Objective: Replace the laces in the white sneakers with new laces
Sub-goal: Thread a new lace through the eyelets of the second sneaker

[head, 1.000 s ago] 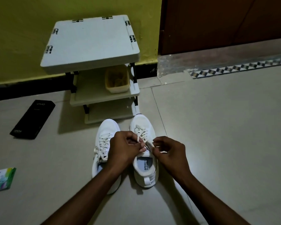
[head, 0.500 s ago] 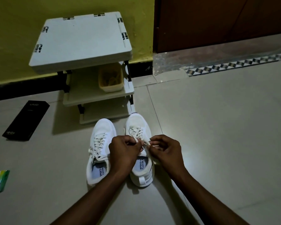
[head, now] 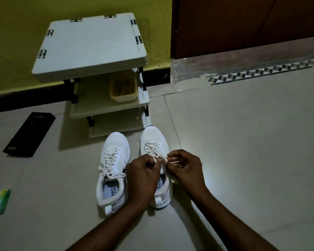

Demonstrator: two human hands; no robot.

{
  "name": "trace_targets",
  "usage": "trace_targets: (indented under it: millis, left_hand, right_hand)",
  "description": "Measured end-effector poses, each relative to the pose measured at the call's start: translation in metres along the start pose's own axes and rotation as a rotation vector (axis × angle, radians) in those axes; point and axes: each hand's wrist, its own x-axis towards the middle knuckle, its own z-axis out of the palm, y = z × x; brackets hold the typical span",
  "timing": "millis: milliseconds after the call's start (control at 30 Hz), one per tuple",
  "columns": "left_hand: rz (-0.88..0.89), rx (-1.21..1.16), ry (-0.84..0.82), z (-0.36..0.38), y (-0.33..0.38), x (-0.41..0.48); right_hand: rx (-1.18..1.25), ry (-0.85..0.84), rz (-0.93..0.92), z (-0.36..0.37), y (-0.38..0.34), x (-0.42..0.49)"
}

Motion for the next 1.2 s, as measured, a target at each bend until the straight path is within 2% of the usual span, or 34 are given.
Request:
trace_targets:
  millis: [267, 533, 600, 733, 867, 1000, 1067, 1200]
  left_hand:
    - [0.102, 0.073, -0.099, 0.000, -0.001, 0.002]
    - [-0.200, -0.288, -0.285, -0.004, -0.010, 0.021]
    - [-0.223, -0.295, -0.297, -0.006, -0.009, 0.021]
    - [-0.138, -0.125, -0.320, -0.007, -0.002, 0.022]
    - [-0.357, -0.229, -0.368, -0.007, -0.003, 0.037]
    - [-0.501, -0.345, -0.327, -0.005, -0.001, 0.040]
    - [-0.486, -0.371, -0.312, -0.003, -0.004, 0.041]
    - [-0.298, -0.243, -0.364, -0.005, -0.007, 0.039]
  right_hand:
    - [-0.010, -0.036, -0.016, -0.003, -0.003, 0.000]
    - [-0.084, -0.095, -0.071, -0.002, -0.003, 0.003]
    - [-0.125, -0.115, -0.086, -0.003, -0.005, 0.005]
    - [-0.206, -0.168, -0.086, -0.006, -0.007, 0.012]
    - [-0.237, -0.156, -0.112, -0.004, -0.004, 0.010]
    - [-0.326, -0.144, -0.143, -0.001, -0.002, 0.011]
    - [-0.327, -0.154, -0.139, 0.000, -0.003, 0.012]
    - [-0.255, -0.176, -0.102, -0.003, 0.000, 0.015]
